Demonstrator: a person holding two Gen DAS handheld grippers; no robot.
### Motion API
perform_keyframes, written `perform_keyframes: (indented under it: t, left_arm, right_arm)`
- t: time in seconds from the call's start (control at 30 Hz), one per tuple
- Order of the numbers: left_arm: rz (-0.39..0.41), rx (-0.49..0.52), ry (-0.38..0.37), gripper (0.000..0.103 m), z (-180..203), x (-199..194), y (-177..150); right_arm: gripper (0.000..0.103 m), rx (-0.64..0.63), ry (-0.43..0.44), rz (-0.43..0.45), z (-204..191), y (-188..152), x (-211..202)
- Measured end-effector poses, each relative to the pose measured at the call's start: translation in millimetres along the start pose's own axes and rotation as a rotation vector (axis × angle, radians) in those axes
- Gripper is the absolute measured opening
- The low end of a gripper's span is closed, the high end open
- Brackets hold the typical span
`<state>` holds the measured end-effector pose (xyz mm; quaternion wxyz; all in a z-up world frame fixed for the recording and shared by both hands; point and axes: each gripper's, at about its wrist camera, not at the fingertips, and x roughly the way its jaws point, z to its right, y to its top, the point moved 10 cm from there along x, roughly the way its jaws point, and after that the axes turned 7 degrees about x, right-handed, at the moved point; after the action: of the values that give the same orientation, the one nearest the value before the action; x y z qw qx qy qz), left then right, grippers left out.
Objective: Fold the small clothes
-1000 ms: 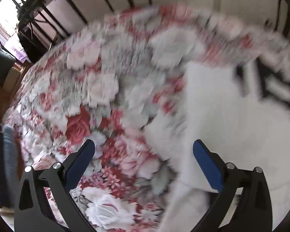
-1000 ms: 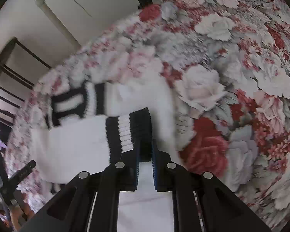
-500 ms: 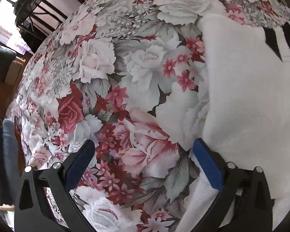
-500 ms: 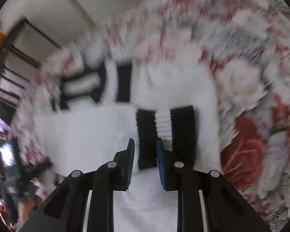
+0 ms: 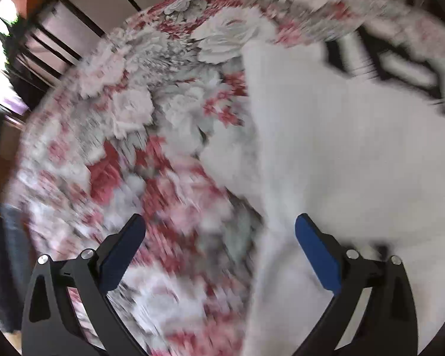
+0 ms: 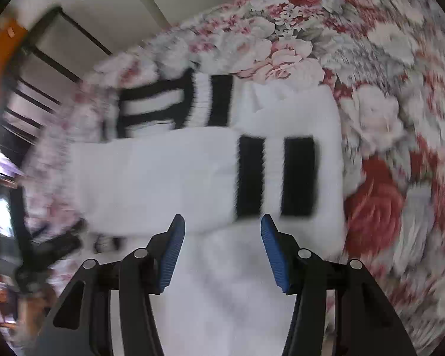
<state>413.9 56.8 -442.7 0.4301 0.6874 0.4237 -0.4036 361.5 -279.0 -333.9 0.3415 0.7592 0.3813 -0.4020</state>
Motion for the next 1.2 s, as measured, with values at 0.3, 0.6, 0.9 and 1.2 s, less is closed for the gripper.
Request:
perform_keyframes:
  t: [0.3,0.6,0.9,1.2]
  left_arm:
    - [-0.145,-0.072,-0.432,0.098,20,-32,-110]
    - [-0.234,-0.062,-0.557,0.098,58,-38,-171]
    - [-0.172,-0.121,-0.648,0.087,57,-68,-178]
    - [-0.164,-0.166,-0.644,0.066,30,-72,-190]
  right_arm:
    - [0.054,0.095,0.1,-0.044,34,-81,-65]
    - [0.047,0.218,0.174,-0.071,66,-141,-88]
    - [0.049,0.172,0.303,-0.137,30,-184,-99]
    - [0.045,0.218,0.317,-0.167,33,-200,-99]
